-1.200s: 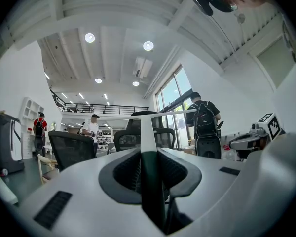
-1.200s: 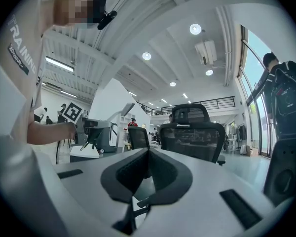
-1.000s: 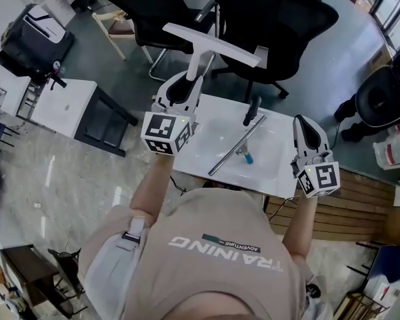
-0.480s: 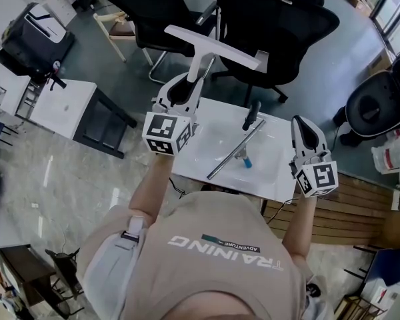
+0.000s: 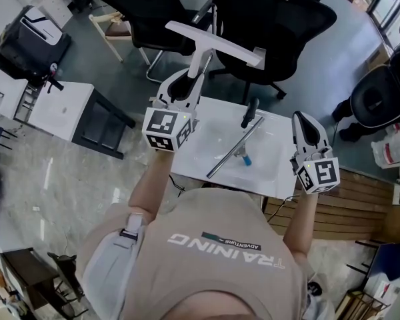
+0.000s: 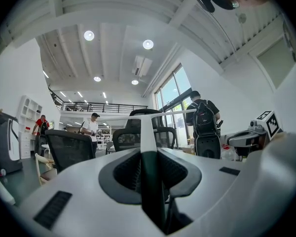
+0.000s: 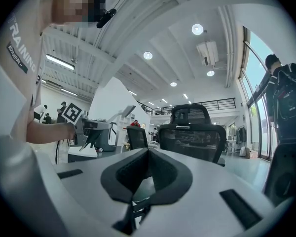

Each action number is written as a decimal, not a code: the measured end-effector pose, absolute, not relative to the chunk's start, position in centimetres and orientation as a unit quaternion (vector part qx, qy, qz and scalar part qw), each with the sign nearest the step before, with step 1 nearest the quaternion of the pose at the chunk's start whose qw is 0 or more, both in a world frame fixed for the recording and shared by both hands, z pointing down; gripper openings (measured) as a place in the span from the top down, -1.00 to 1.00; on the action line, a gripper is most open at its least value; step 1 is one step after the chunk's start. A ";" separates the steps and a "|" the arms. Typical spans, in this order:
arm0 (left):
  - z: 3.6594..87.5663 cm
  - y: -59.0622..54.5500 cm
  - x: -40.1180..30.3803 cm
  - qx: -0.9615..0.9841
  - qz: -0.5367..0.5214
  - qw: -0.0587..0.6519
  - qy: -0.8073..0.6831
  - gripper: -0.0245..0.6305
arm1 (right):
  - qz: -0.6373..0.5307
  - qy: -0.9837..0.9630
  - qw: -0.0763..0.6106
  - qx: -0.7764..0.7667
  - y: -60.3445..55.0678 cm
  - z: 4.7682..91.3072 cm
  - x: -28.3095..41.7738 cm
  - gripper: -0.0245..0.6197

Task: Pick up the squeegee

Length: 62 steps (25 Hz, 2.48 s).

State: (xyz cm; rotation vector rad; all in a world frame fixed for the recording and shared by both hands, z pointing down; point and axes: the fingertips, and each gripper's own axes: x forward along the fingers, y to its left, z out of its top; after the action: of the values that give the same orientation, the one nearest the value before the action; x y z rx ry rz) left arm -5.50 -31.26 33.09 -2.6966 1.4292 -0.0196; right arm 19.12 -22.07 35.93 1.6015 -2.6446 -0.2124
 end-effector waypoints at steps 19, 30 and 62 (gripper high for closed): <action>32.9 -31.9 -5.5 -0.884 -0.003 0.043 0.466 0.63 | -0.069 -0.851 0.023 0.520 -22.2 35.7 19.6 0.82; 33.4 -32.3 -5.5 -0.884 -0.004 0.041 0.467 0.63 | -0.077 -0.851 0.022 0.520 -22.4 35.3 19.5 0.82; 33.5 -31.7 -5.9 -0.882 -0.007 0.042 0.469 0.63 | -0.084 -0.853 0.020 0.515 -21.5 34.8 18.9 0.83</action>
State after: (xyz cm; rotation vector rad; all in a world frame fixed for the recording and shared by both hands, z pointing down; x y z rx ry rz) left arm -5.86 -31.66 33.55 -2.7006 1.4352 -0.0226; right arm 18.89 -21.49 34.82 1.5994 -2.6457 -0.2603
